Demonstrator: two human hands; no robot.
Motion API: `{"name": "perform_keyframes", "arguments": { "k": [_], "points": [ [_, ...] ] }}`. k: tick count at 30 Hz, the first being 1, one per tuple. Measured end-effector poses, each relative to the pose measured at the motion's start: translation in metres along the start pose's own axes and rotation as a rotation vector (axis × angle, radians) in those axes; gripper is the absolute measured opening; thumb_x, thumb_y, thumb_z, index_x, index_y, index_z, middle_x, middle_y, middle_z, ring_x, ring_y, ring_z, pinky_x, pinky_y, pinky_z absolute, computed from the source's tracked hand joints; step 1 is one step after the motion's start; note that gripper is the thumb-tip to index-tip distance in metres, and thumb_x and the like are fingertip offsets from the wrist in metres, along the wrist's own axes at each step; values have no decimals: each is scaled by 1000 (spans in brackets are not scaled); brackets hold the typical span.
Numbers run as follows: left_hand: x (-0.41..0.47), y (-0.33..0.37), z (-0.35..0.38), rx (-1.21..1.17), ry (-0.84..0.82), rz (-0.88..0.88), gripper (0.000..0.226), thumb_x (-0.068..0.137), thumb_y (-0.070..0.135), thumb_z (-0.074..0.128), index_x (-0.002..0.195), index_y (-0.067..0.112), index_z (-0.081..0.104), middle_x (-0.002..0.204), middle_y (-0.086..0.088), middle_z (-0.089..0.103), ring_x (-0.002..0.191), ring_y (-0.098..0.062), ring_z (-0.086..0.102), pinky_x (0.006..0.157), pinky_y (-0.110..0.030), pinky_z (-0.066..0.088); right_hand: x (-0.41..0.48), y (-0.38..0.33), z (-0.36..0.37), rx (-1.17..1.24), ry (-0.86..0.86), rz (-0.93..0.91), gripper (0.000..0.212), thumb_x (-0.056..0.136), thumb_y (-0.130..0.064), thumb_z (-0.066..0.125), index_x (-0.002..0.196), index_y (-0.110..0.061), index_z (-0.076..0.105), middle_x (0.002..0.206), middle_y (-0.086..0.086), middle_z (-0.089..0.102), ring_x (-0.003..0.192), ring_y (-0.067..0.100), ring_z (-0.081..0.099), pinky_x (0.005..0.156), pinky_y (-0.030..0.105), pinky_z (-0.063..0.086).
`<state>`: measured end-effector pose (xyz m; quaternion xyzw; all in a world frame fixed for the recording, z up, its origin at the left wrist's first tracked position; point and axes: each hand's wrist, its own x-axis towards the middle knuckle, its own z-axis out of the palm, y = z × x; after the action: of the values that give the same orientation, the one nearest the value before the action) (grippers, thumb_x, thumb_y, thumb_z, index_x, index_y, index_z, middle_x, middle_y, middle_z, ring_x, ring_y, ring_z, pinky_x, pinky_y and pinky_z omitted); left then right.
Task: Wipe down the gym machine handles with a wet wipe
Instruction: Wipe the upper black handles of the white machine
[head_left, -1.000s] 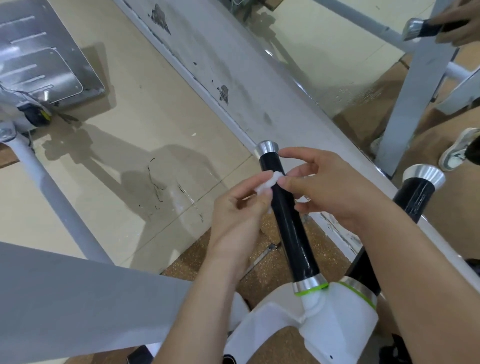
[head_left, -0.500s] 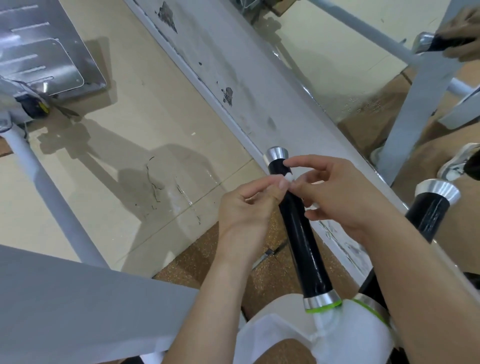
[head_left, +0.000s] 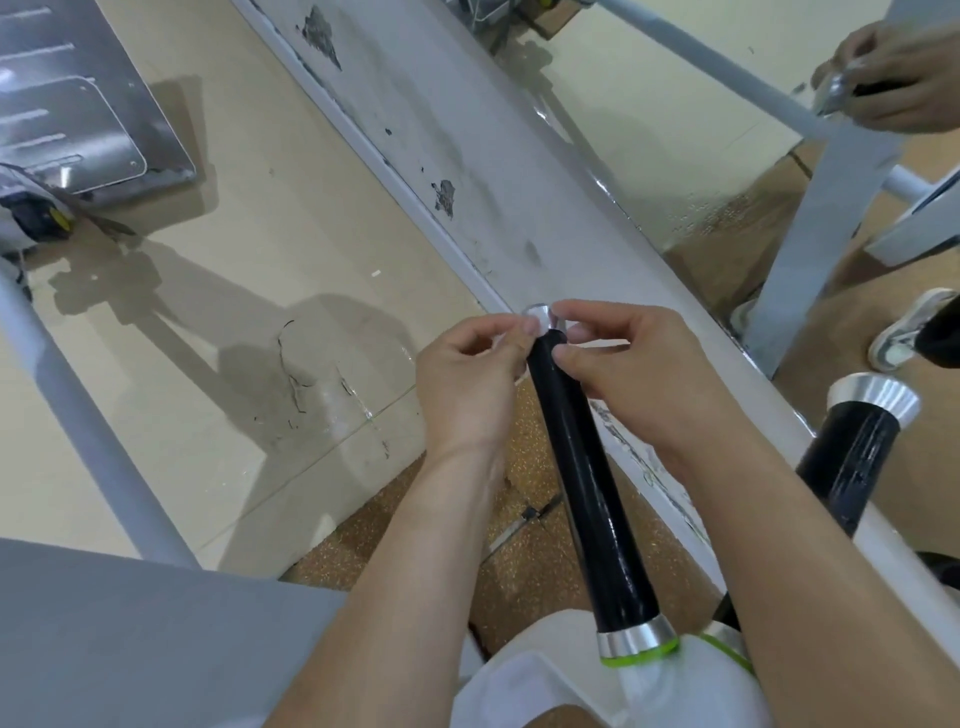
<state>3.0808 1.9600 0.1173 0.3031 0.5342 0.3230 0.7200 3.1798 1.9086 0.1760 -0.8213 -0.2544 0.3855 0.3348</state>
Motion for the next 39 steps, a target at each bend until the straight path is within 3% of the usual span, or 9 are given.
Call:
{"name": "perform_keyframes", "arguments": {
  "k": [5,8,11,15,17,21,25,30,39],
  "points": [
    [25,11,4,9,0,-74,2,82,9,72,81,8,72,59,-7,59,55,-14,58,65,-29,55,2,4,-4,104,-6,58,28,84,-7,69,103,-28,73,101,-3,68,87,14,70,83,35,58],
    [28,27,-3,222,-186,41,8,79,19,76,80,11,76,68,-5,69,70,-14,67,75,-31,57,4,3,-5,115,-13,78,25,86,-8,66,103,-26,73,98,-2,68,87,17,70,80,36,59],
    [43,46,2,499,-364,49,6,76,19,78,72,15,76,57,6,67,53,-4,57,59,-18,46,6,3,-4,102,-2,82,23,87,-9,64,102,-25,73,94,-1,68,86,18,70,80,38,59],
    [64,49,10,562,-400,-115,6,75,1,68,77,1,74,80,-8,72,60,-17,56,55,-22,49,6,2,-5,82,5,87,22,90,-10,60,96,-27,74,95,-2,69,83,23,71,76,39,60],
    [68,43,9,581,-381,-209,14,76,-8,56,82,-8,69,75,-9,70,55,-18,57,53,-22,51,5,1,-6,81,8,92,24,91,-9,59,95,-27,75,94,-2,70,82,21,71,75,37,61],
    [60,29,-3,379,-297,-302,15,82,-10,57,80,0,68,71,-10,67,56,-13,62,54,-21,53,6,0,-7,75,9,87,25,91,-8,59,95,-27,74,91,-3,68,79,13,71,72,30,61],
    [31,2,-13,58,-153,-335,21,85,-13,54,100,-2,64,83,-16,68,61,-17,67,58,-27,59,6,-2,-7,116,-16,104,29,88,0,57,95,-23,73,86,8,68,79,15,70,67,26,60],
    [-5,-12,-6,-88,-82,-347,27,84,-18,49,90,4,62,67,-10,64,46,-12,60,44,-18,47,6,0,-5,108,-15,86,27,88,0,57,96,-20,74,95,17,69,82,21,72,70,30,60],
    [-49,-11,-23,-246,-230,-437,36,85,-22,45,73,6,63,51,0,63,42,-7,59,46,-18,51,2,-6,-3,104,-8,102,27,87,2,57,101,-16,71,88,13,68,73,12,71,64,25,58]
  ]
}}
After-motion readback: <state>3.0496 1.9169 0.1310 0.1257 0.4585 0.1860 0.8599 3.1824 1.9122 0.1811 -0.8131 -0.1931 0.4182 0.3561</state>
